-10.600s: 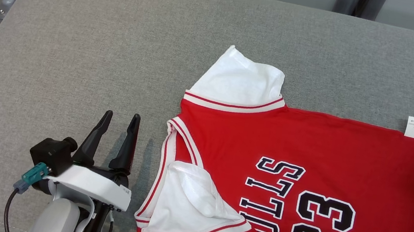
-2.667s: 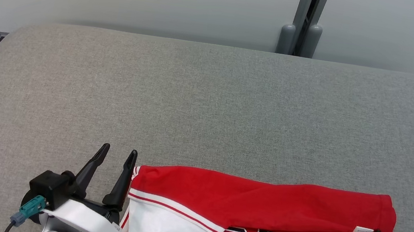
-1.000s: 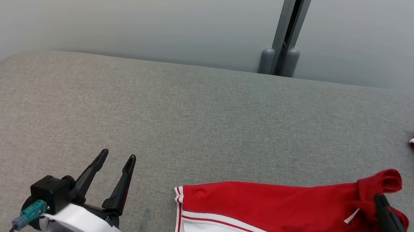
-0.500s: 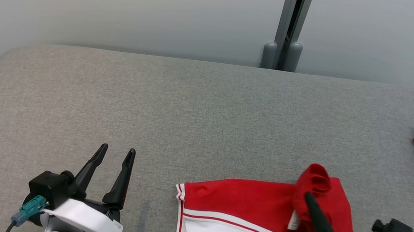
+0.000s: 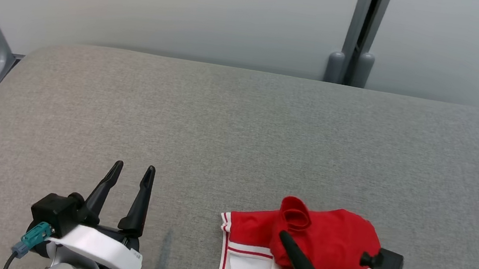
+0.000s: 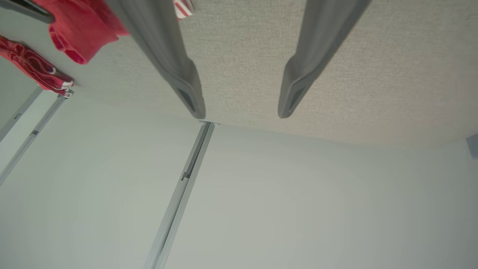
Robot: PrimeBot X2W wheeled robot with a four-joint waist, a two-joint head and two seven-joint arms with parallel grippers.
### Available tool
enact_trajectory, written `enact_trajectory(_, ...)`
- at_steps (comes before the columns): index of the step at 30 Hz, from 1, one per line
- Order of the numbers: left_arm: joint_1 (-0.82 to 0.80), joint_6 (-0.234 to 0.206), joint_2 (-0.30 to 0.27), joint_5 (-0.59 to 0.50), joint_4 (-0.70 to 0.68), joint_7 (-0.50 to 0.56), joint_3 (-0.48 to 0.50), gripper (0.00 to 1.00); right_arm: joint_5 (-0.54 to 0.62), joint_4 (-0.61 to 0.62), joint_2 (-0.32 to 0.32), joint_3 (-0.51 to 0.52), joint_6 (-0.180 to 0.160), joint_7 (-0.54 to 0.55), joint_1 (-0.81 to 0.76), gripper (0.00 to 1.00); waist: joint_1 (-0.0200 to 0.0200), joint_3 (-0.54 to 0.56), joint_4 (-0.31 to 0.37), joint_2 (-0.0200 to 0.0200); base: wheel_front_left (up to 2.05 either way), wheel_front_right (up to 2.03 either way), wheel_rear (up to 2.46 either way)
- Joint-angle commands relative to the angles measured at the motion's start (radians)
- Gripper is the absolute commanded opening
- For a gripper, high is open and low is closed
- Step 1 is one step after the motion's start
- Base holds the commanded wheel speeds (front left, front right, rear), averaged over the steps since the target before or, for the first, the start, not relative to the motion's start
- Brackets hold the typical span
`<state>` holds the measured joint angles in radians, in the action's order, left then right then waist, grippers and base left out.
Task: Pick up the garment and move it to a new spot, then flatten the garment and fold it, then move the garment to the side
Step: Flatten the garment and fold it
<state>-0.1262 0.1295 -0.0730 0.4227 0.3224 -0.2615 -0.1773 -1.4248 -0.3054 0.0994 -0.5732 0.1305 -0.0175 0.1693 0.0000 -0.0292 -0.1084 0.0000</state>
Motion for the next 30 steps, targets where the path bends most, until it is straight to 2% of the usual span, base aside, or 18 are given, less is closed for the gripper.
enact_trajectory(1,-0.008,0.002,-0.002,0.004,0.002,-0.003,0.004,1.00,0.000,-0.006,-0.002,-0.003,0.000,0.006,0.009,0.00,0.0000,0.000,-0.011,0.0000,0.00,0.00,0.00)
enact_trajectory(13,-0.012,0.002,0.004,0.006,0.005,-0.003,0.015,1.00,-0.034,-0.110,-0.039,-0.033,0.000,-0.001,0.028,0.00,0.0000,-0.016,-0.074,0.0000,0.00,0.00,0.00)
enact_trajectory(18,-0.008,0.002,0.008,0.002,0.003,-0.003,0.019,1.00,-0.036,-0.150,-0.042,-0.072,0.000,0.029,0.041,0.00,0.0000,-0.022,-0.083,0.0000,0.00,0.00,0.00)
enact_trajectory(19,-0.005,0.002,0.009,0.003,0.004,-0.003,0.019,1.00,-0.023,-0.159,-0.042,-0.081,0.000,0.031,0.048,0.23,0.0000,-0.022,-0.084,0.0000,0.00,0.00,0.00)
enact_trajectory(20,-0.005,0.002,0.009,0.003,0.004,-0.003,0.019,1.00,-0.023,-0.159,-0.042,-0.081,0.000,0.031,0.048,0.23,0.0000,-0.022,-0.084,0.0000,0.00,0.00,0.00)
enact_trajectory(21,-0.002,0.002,0.009,0.003,0.005,-0.003,0.019,1.00,-0.021,-0.167,-0.043,-0.088,0.000,0.033,0.052,0.90,0.0000,-0.021,-0.083,0.0000,0.00,0.00,0.00)
enact_trajectory(22,0.002,0.002,0.010,0.003,0.006,-0.003,0.020,1.00,-0.028,-0.171,-0.044,-0.098,0.000,0.042,0.050,1.00,0.0000,-0.020,-0.083,0.0000,0.00,0.00,0.00)
enact_trajectory(30,0.009,0.002,0.013,0.002,0.018,-0.003,0.018,1.00,-0.038,-0.114,-0.046,-0.157,0.000,0.037,0.056,1.00,0.0000,-0.006,-0.077,0.0000,0.00,0.00,0.00)
